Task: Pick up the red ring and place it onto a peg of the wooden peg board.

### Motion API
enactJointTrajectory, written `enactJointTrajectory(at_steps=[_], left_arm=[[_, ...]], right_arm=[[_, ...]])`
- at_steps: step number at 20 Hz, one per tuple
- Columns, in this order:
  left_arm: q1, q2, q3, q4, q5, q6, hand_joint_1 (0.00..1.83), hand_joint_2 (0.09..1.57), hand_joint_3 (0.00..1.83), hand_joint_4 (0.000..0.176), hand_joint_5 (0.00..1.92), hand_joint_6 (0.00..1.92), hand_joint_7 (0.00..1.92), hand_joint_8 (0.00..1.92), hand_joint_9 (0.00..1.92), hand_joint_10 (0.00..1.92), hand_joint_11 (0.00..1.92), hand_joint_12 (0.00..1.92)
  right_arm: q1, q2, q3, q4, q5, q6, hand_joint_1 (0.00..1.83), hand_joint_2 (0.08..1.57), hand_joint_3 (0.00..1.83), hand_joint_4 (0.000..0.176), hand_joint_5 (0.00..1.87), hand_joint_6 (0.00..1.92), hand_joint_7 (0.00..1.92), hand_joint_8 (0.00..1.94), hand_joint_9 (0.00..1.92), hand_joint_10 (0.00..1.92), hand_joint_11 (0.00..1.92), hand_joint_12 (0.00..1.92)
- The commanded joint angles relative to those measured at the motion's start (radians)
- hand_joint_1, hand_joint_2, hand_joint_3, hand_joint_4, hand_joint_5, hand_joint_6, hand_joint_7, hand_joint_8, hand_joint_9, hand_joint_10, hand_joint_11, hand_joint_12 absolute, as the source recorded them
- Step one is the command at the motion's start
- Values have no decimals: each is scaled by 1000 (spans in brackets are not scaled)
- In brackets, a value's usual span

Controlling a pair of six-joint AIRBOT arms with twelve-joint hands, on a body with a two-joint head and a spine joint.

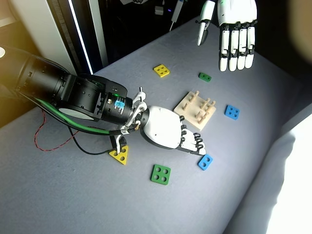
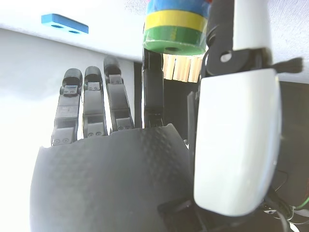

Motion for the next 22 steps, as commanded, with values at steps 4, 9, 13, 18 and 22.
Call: enactJointTrajectory(at_steps=[4, 9, 13, 18, 22], left_arm=[[-12, 12, 4, -7, -67, 2, 0, 1378, 2, 0, 197, 1, 176, 1, 120, 1, 0, 288], [-12, 12, 4, -7, -67, 2, 0, 1375, 1, 0, 187, 1, 159, 1, 103, 1, 0, 250], [-13, 12, 4, -7, -67, 2, 0, 1374, 0, 0, 198, 3, 172, 4, 110, 4, 0, 237], [-13, 11, 4, -5, -67, 2, 0, 1374, 0, 0, 187, 3, 171, 4, 107, 2, 0, 240], [-13, 11, 5, -5, -67, 2, 0, 1372, 0, 0, 190, 0, 183, 3, 125, 4, 0, 281]], right_arm=[[2, 9, 3, -8, 93, -4, 1189, 968, 1, 0, 1343, 293, 340, 10, 51, 5, 0, 0], [-2, 10, 3, -8, 89, -4, 1211, 968, 0, 0, 1380, 276, 398, 0, 160, 6, 0, 0], [2, 12, 3, -8, 51, -4, 1200, 970, 1, 0, 1376, 283, 372, 0, 156, 1, 0, 0], [56, 23, 3, -224, -12, 203, 1205, 971, 0, 0, 1364, 308, 420, 3, 139, 6, 0, 0], [113, 27, 9, -541, -12, 518, 1203, 972, 0, 0, 1365, 304, 407, 2, 122, 0, 0, 0]])
